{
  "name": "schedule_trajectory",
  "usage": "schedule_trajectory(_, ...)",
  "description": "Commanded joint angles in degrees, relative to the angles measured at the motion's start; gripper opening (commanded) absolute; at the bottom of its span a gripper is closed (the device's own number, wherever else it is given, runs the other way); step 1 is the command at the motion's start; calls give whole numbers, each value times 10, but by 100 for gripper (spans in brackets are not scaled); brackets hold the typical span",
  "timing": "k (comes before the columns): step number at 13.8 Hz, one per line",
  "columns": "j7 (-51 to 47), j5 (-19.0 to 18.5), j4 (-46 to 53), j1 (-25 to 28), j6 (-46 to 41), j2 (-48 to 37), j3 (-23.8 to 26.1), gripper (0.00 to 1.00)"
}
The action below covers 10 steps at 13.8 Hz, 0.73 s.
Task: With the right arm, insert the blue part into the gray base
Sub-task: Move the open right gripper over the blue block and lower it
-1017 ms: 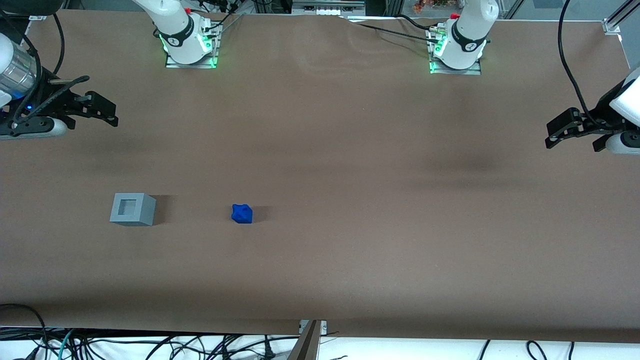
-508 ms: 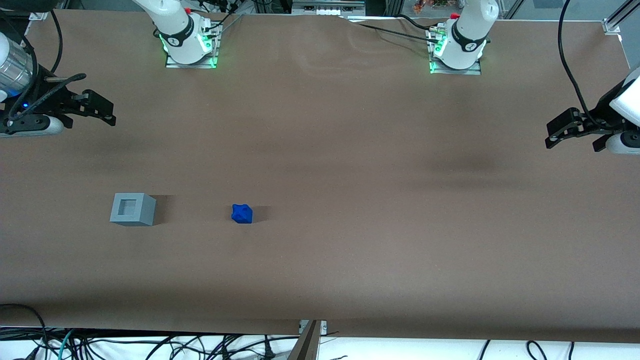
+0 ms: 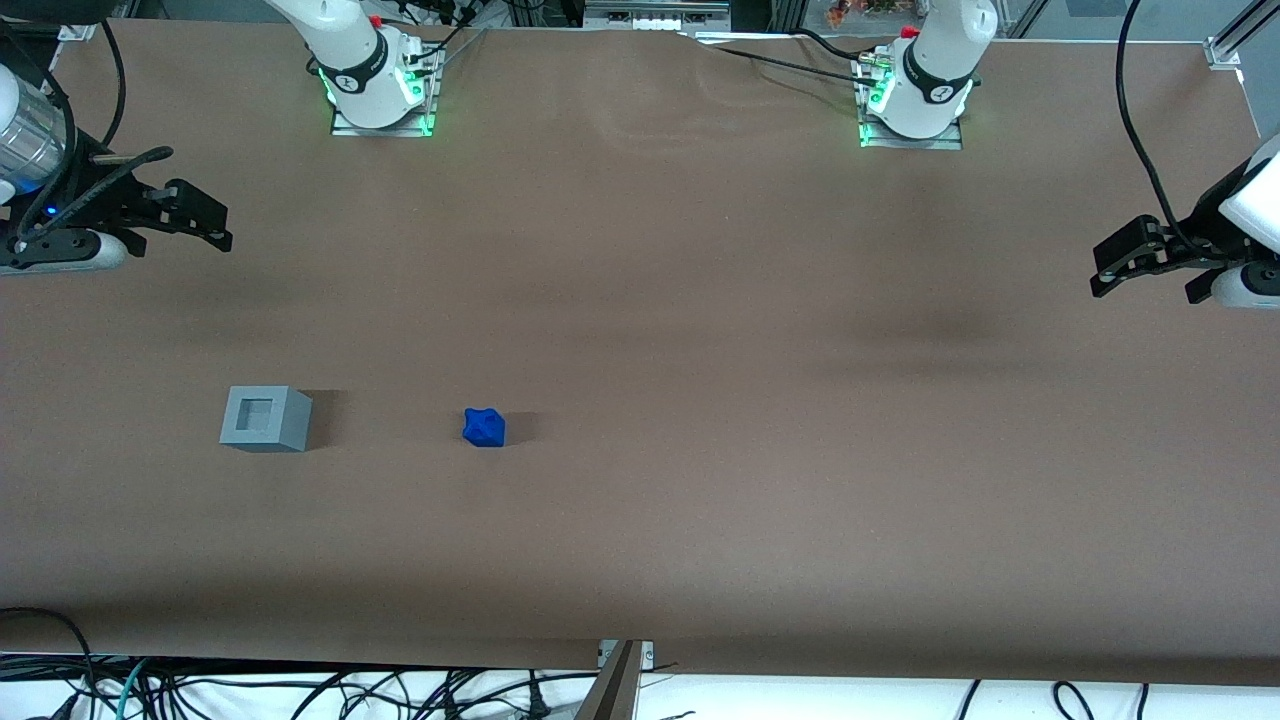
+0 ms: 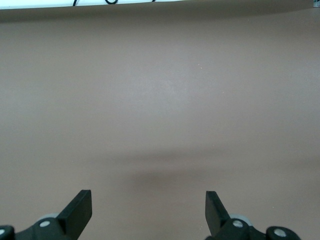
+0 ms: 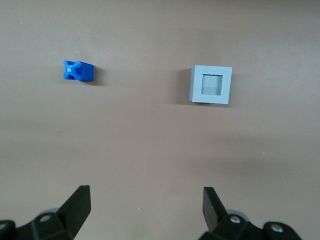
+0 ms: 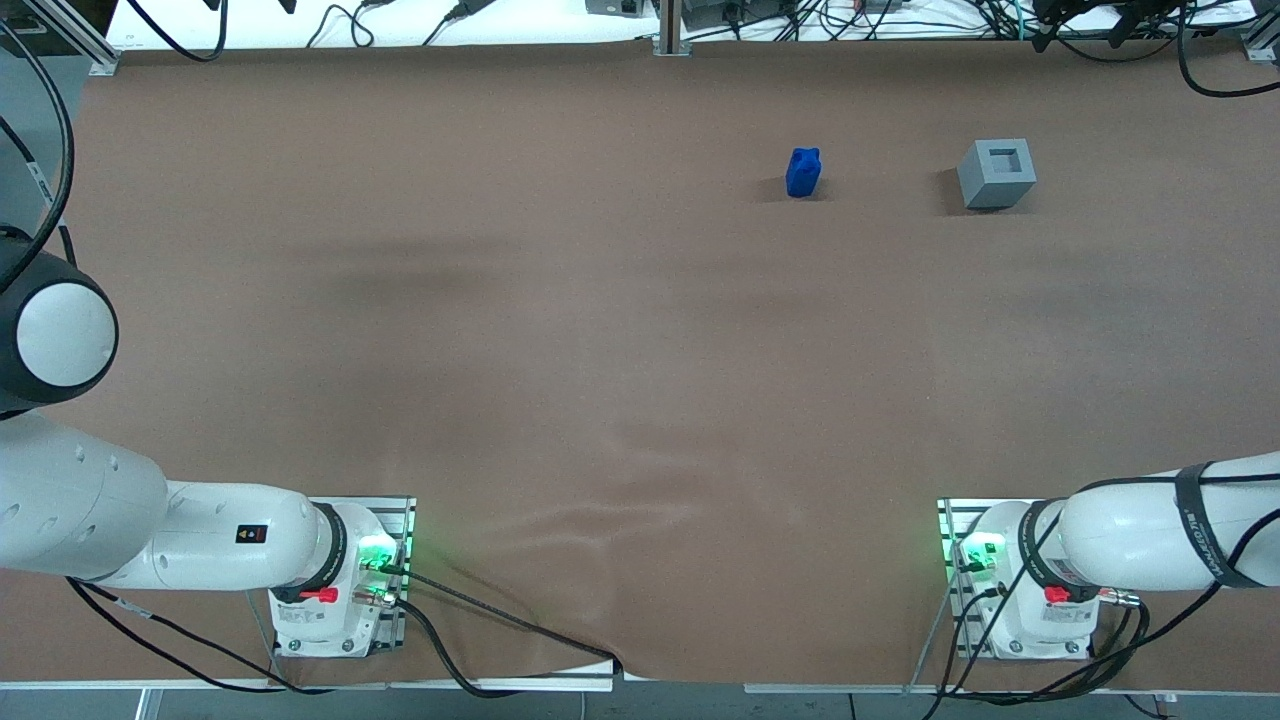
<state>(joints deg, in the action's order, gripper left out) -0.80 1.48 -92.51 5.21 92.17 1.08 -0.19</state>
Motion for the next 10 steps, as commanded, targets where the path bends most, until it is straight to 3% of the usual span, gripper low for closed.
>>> schedule_trajectory(1,-3,25,-54,0,85,4,25,99)
schedule_trajectory(6,-169,36,-84,79,254,101,26,99)
schedule_trajectory(8,-233,35,-58,110,313,163,25,99)
schedule_trajectory(10,-273,35,8,125,318,238,25,99)
